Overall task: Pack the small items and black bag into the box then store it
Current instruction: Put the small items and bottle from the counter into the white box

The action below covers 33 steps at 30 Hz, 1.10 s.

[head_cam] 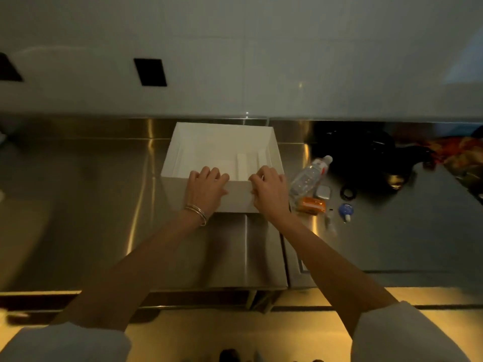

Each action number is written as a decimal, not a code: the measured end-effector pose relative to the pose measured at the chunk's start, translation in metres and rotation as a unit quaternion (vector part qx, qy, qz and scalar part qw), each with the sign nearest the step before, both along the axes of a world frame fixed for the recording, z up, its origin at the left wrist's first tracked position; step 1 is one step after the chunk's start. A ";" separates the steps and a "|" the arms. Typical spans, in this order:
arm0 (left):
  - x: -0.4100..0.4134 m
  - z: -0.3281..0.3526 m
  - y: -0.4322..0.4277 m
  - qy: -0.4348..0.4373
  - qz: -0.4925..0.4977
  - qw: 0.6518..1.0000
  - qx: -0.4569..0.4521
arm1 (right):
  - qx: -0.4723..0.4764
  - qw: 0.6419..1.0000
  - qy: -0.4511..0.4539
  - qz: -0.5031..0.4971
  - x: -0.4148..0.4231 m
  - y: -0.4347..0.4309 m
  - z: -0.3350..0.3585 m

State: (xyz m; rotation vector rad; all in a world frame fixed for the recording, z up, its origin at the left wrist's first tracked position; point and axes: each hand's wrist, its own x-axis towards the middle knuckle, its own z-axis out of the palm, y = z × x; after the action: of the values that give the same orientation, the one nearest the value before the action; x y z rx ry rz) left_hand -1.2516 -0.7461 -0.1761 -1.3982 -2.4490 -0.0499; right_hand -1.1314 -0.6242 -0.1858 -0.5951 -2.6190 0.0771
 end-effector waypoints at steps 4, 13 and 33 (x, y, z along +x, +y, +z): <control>-0.013 -0.014 -0.021 -0.017 0.019 1.000 -0.013 | -0.024 0.999 -0.026 0.012 -0.018 -0.018 -0.013; -0.018 -0.039 -0.006 -0.051 0.022 0.998 -0.018 | -0.041 0.998 -0.054 -0.016 -0.026 -0.006 -0.025; 0.004 -0.038 0.037 -0.107 -0.106 0.984 0.099 | -0.092 0.993 -0.068 -0.031 0.029 0.044 -0.014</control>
State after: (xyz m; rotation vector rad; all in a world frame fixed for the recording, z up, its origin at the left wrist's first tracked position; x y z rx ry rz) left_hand -1.2476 -0.7087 -0.2141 -1.6278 -2.3662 -0.5038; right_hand -1.1027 -0.5802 -0.1998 -0.7708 -2.7402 0.2711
